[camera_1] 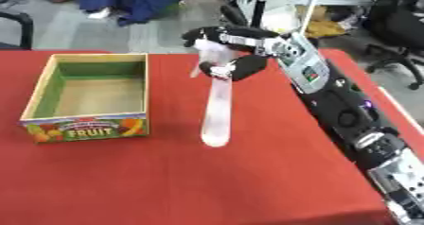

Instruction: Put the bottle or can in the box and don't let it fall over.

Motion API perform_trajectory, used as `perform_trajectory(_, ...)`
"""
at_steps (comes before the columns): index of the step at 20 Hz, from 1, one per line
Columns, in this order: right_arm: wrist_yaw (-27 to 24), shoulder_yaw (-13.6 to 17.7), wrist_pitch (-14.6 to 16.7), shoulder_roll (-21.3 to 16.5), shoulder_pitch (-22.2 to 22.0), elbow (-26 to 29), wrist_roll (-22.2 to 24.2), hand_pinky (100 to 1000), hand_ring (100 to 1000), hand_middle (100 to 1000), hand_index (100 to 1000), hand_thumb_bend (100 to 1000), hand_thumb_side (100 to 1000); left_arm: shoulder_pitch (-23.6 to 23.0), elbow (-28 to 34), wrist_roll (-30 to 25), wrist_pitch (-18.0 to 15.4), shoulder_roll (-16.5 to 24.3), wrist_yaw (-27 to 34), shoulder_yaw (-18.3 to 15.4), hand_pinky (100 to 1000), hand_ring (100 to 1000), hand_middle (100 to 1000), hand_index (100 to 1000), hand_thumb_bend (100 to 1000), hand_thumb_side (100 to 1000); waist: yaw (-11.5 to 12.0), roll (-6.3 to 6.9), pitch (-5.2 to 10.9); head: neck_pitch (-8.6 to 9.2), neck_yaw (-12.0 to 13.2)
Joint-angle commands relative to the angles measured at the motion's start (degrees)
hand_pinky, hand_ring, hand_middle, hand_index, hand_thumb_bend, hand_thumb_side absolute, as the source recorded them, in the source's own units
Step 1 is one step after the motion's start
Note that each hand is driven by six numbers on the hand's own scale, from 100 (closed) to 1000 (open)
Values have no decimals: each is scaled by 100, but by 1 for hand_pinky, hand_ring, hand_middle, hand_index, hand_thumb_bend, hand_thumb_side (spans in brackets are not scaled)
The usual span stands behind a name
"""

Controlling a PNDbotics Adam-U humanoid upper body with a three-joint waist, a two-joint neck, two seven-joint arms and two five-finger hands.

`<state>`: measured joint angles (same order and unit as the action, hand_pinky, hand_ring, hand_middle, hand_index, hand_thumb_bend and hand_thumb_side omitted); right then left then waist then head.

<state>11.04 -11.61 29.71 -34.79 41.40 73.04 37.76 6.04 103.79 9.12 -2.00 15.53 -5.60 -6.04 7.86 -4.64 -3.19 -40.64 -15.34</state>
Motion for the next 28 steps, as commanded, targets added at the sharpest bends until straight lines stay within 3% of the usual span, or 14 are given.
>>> perform_trajectory(1,0,99,986,-306,49,119,994,786,1000,1000,950,100,662,28,51,12,-5,92,-6,-49,726,613,528,730,293,669,-14,18,87,82,15)
perform_trajectory(6,-40,168,945,-435,4,142,958,775,1000,1000,946,100,600,22,48,13,-5,103,-5,-55,726,613,529,730,293,669,-22,7,99,97,20)
perform_trajectory(7,-47,183,940,-462,-2,148,941,764,1000,1000,938,100,518,22,47,14,-4,105,-5,-57,726,613,529,730,292,669,-23,5,101,98,22)
perform_trajectory(8,-54,196,937,-489,-8,155,922,763,1000,1000,937,100,508,21,46,16,-3,107,-4,-58,726,613,529,730,292,670,-24,3,102,98,23)
perform_trajectory(12,-79,259,910,-573,-45,150,868,714,991,1000,889,100,214,17,42,21,-1,115,-12,-64,726,612,528,730,292,669,-30,-8,109,105,25)
perform_trajectory(14,-107,284,903,-606,-61,147,857,693,970,1000,862,100,213,15,42,25,-1,117,-9,-65,726,612,528,730,292,670,-36,-11,113,106,30)
perform_trajectory(20,-275,288,921,-611,-34,171,851,590,866,881,724,100,203,10,42,31,3,117,-8,-67,726,611,528,730,292,671,-38,-4,117,98,8)
perform_trajectory(28,-553,277,953,-593,30,217,863,420,658,671,494,100,198,6,35,35,6,111,-9,-65,726,611,528,730,292,671,-25,-13,122,100,-14)
